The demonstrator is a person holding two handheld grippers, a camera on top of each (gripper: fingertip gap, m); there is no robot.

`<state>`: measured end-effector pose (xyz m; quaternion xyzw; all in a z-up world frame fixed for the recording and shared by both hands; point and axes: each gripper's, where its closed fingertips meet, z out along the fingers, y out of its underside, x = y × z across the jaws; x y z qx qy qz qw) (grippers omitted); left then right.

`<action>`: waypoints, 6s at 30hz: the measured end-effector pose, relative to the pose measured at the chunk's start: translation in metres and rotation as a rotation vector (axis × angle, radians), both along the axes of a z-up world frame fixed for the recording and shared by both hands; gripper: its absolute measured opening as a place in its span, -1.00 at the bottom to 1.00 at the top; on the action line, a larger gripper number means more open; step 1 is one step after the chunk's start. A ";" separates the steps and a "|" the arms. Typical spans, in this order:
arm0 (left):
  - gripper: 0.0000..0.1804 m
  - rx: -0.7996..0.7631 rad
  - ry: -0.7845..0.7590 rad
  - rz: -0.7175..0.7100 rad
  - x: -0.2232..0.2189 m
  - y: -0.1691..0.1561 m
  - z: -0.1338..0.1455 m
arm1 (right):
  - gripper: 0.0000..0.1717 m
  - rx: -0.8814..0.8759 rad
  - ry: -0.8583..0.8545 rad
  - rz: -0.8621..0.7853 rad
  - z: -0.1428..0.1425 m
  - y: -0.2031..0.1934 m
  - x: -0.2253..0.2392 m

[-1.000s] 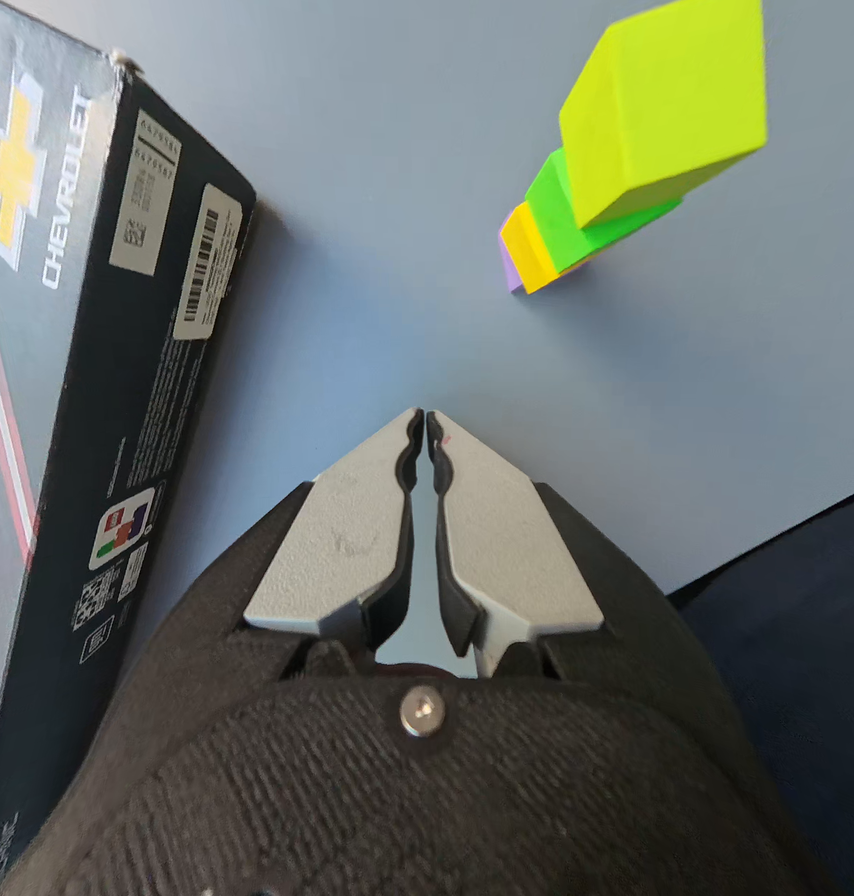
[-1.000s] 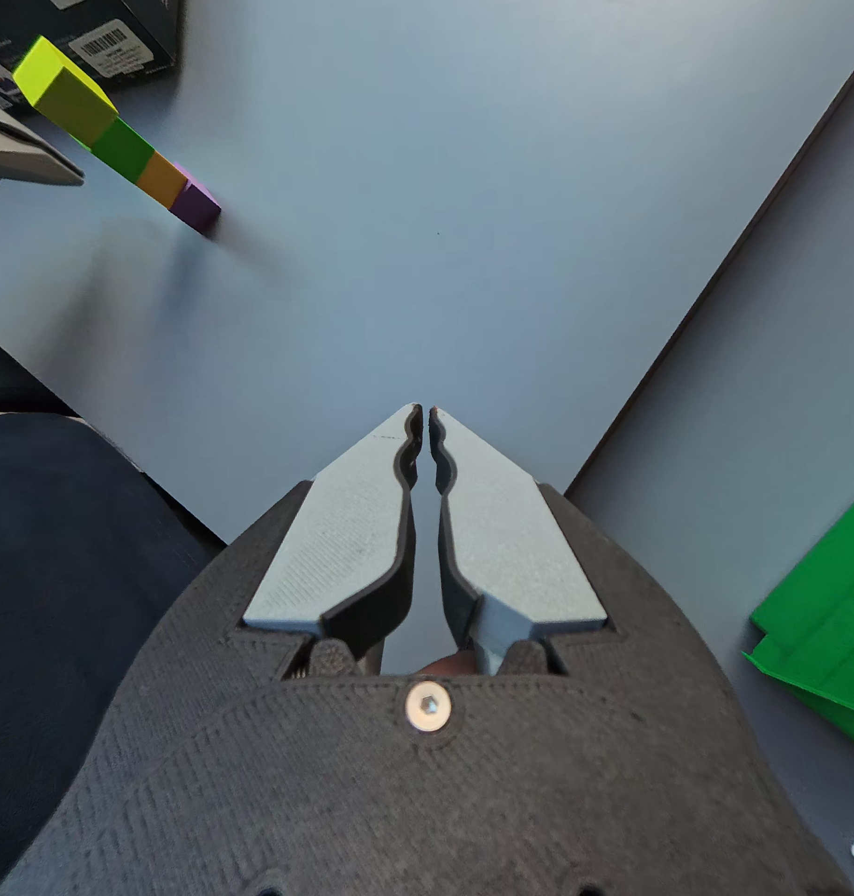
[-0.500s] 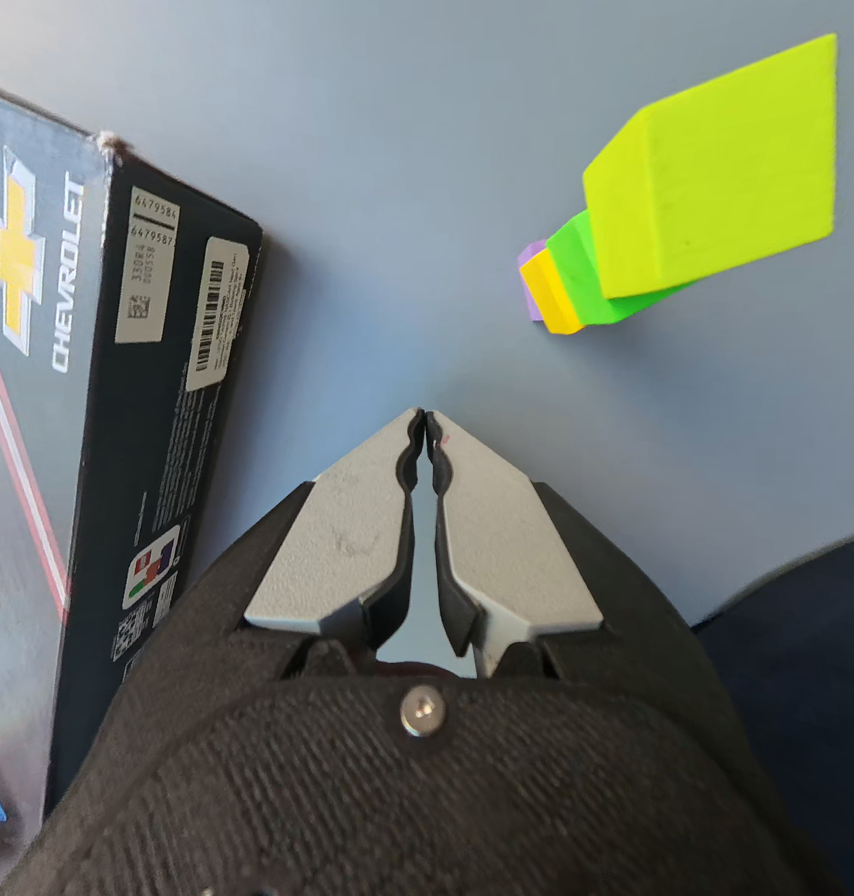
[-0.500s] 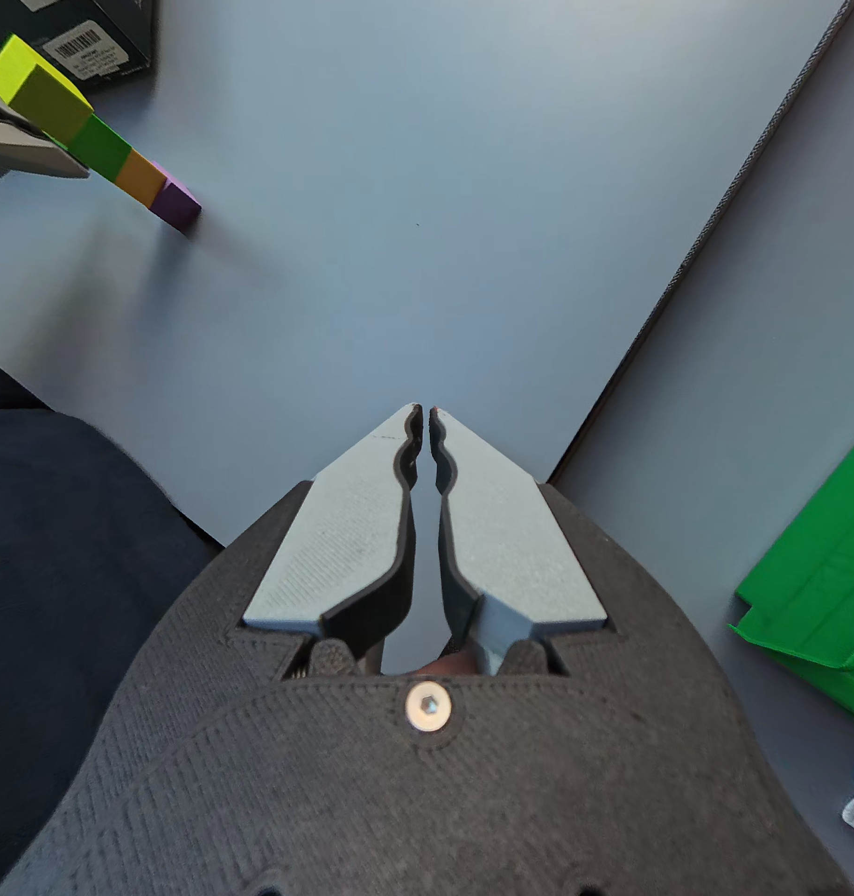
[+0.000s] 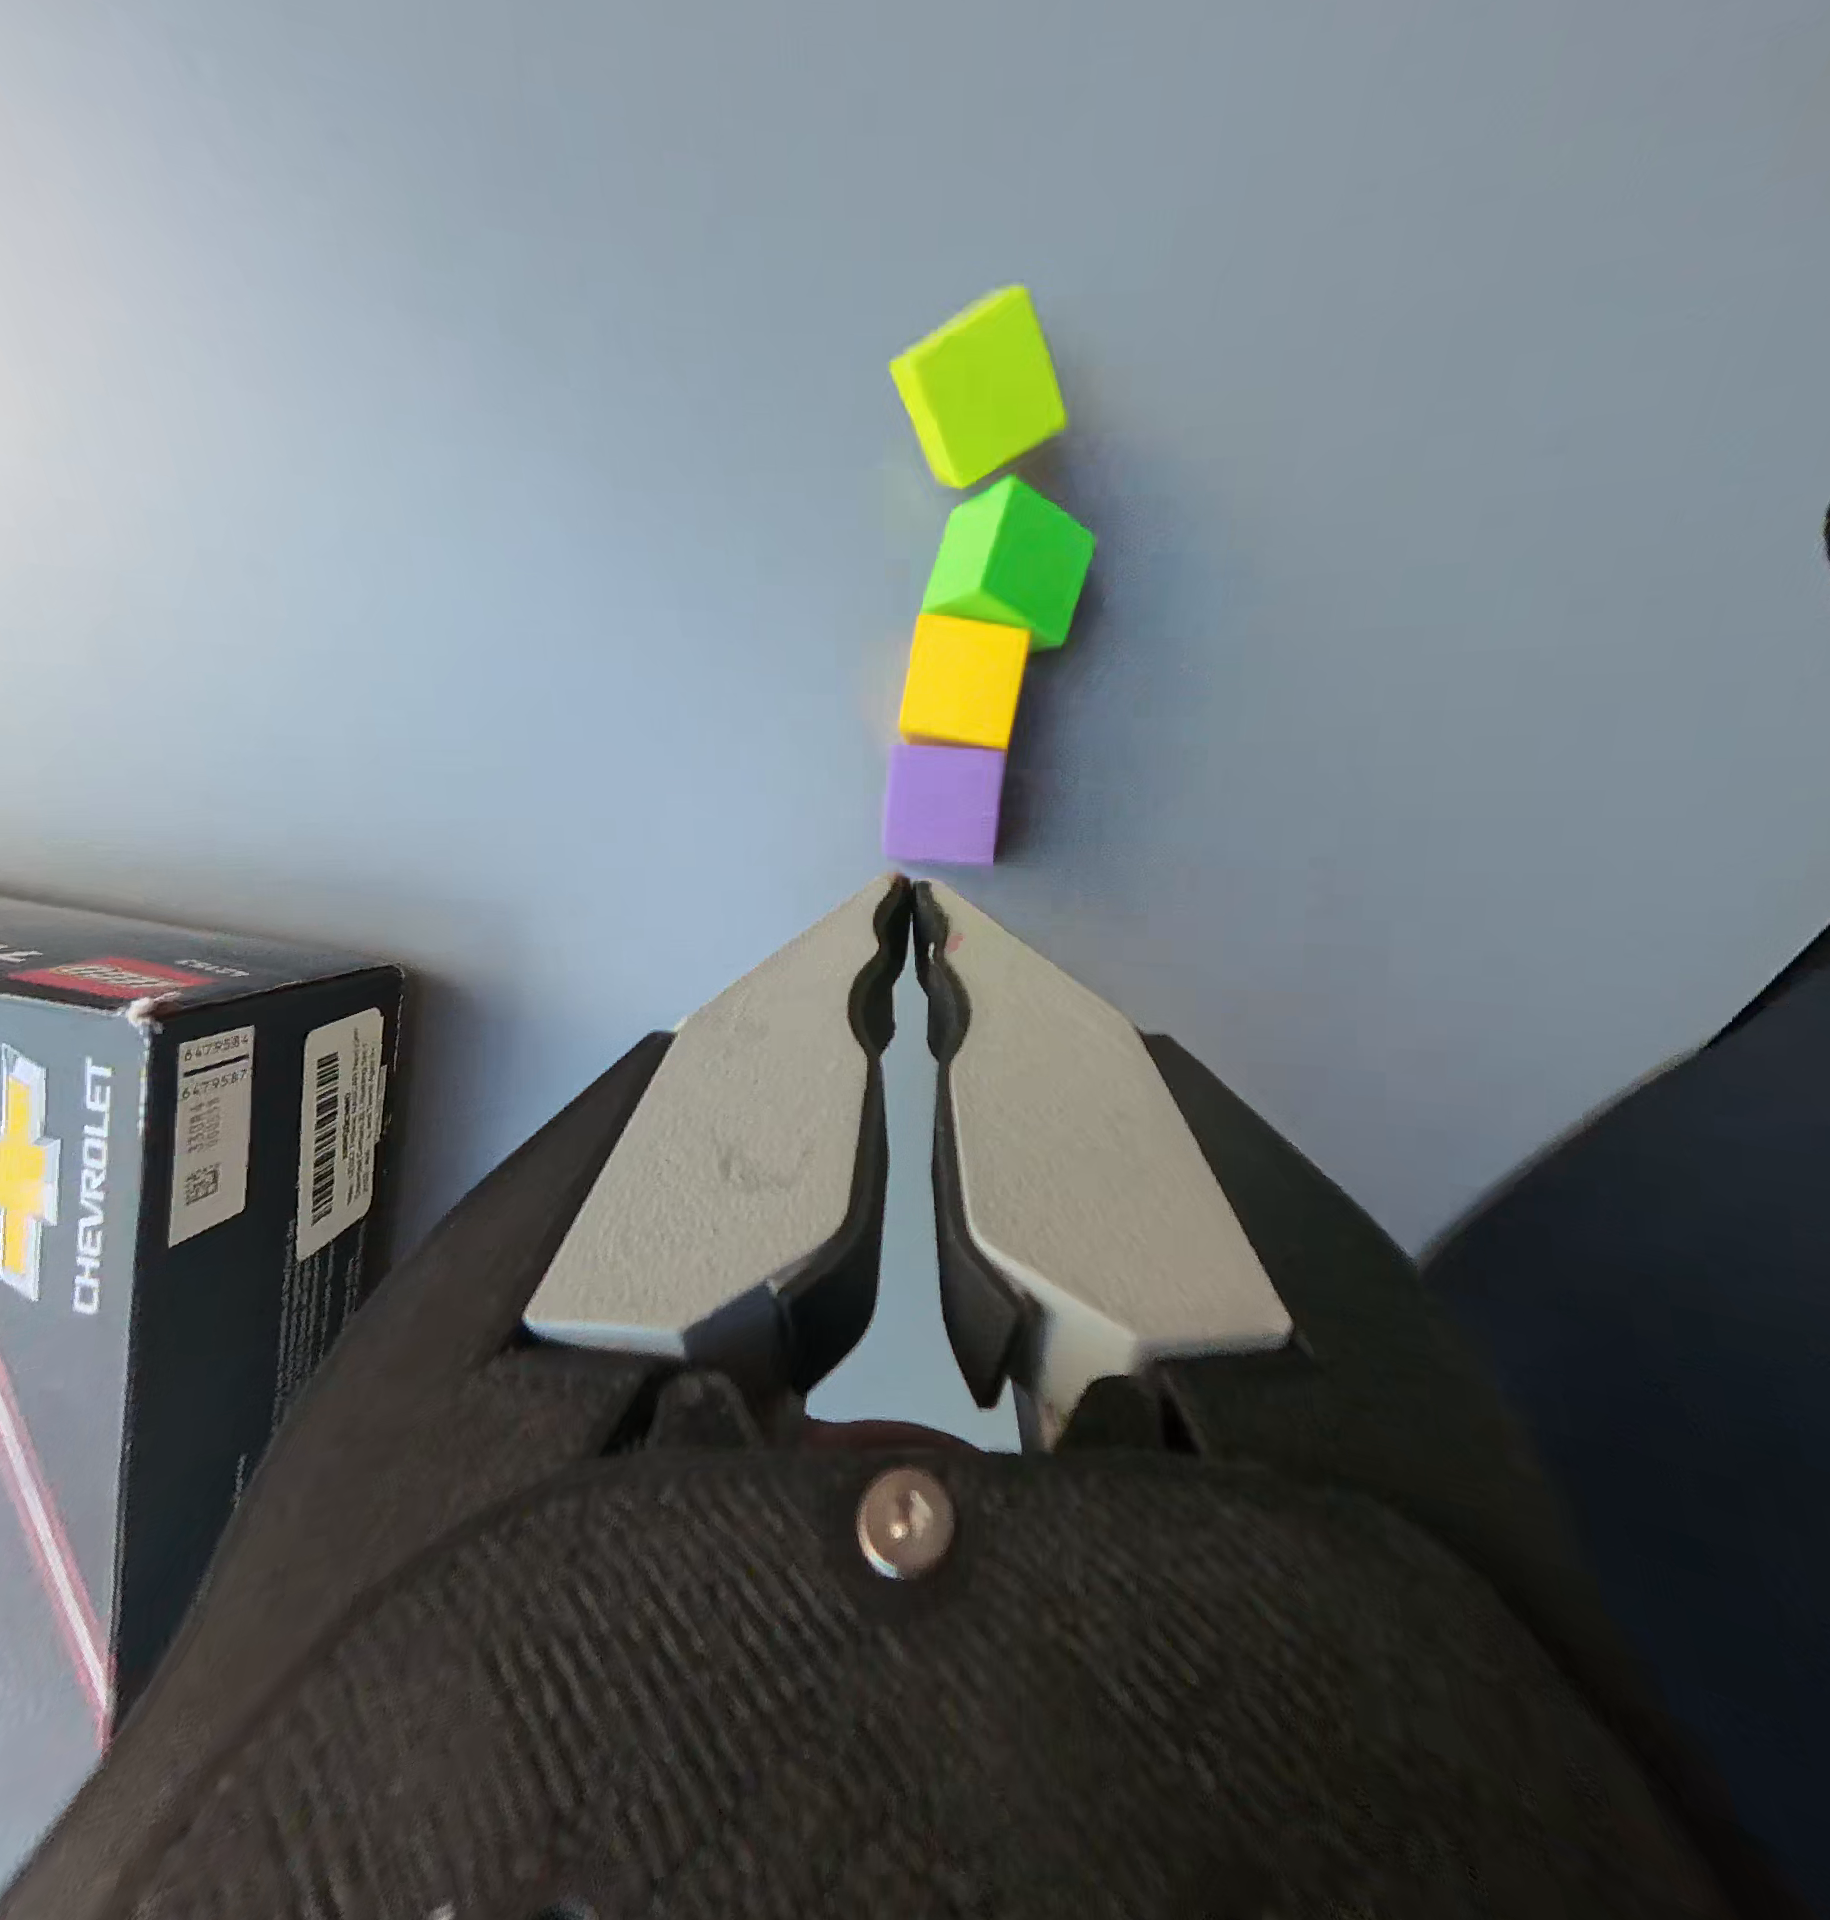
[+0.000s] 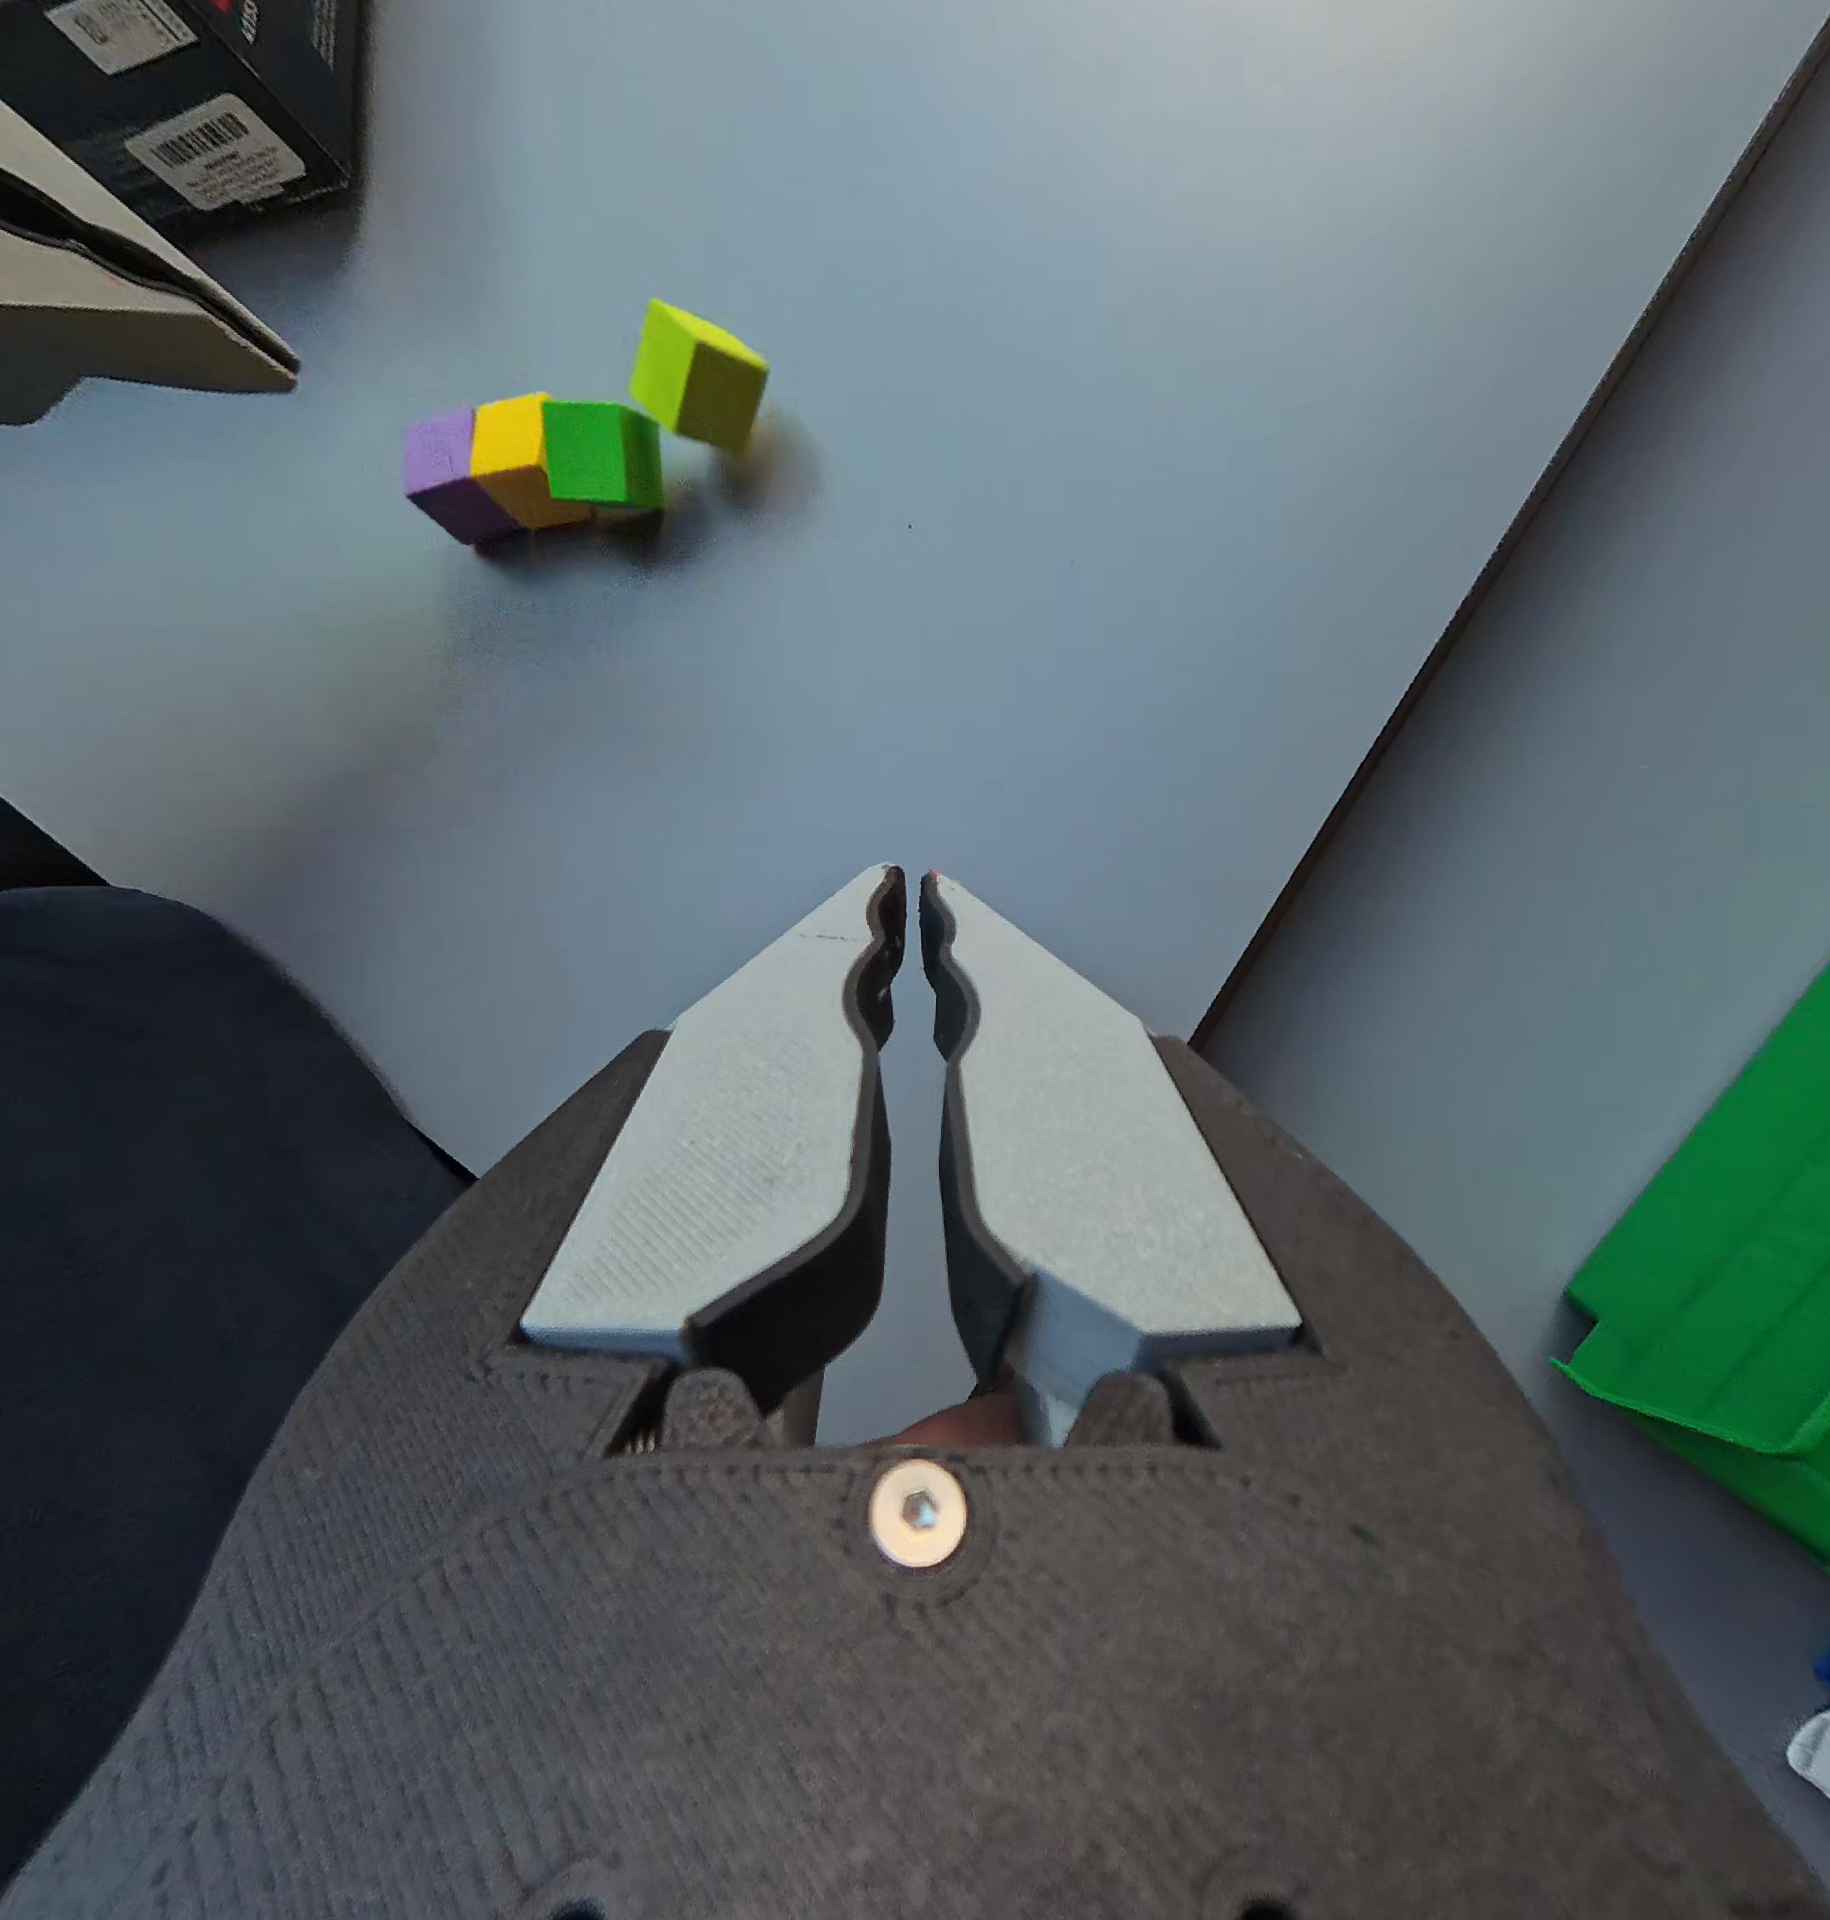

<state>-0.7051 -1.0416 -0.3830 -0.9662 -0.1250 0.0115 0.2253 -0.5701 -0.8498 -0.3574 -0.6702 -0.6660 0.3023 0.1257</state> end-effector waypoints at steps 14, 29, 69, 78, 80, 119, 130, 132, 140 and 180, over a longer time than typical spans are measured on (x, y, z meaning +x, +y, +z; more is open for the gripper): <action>-0.92 -0.064 -0.107 0.146 0.027 -0.087 -0.043 | -0.85 -0.029 -0.015 -0.004 -0.011 -0.010 -0.001; -0.46 -0.084 -0.069 0.197 0.057 -0.121 -0.049 | -0.40 -0.016 -0.074 0.122 -0.023 -0.047 -0.028; -0.08 -0.117 -0.019 0.167 0.056 -0.124 -0.056 | -0.31 0.073 -0.316 0.056 -0.075 -0.041 -0.001; -0.07 -0.108 -0.016 0.168 0.056 -0.124 -0.056 | 0.30 0.158 -0.290 0.035 -0.075 -0.034 -0.004; -0.07 -0.108 -0.016 0.167 0.056 -0.124 -0.056 | 0.40 0.183 -0.337 0.027 -0.084 -0.029 0.001; 0.58 -0.276 -0.064 0.100 0.076 -0.125 -0.066 | 0.83 0.310 -0.353 -0.085 -0.082 -0.014 -0.004; 0.51 -0.264 -0.040 0.170 0.059 -0.123 -0.063 | 0.83 0.325 -0.373 -0.085 -0.091 -0.015 0.001; 0.55 -0.270 -0.074 0.187 0.062 -0.125 -0.066 | 0.83 0.302 -0.371 -0.089 -0.093 -0.017 0.001; 0.77 -0.288 -0.077 0.158 0.069 -0.123 -0.071 | 0.84 0.238 -0.361 -0.096 -0.098 -0.020 0.001; 0.77 -0.245 -0.062 0.157 0.068 -0.122 -0.071 | 0.79 0.280 -0.221 0.014 -0.076 -0.034 -0.022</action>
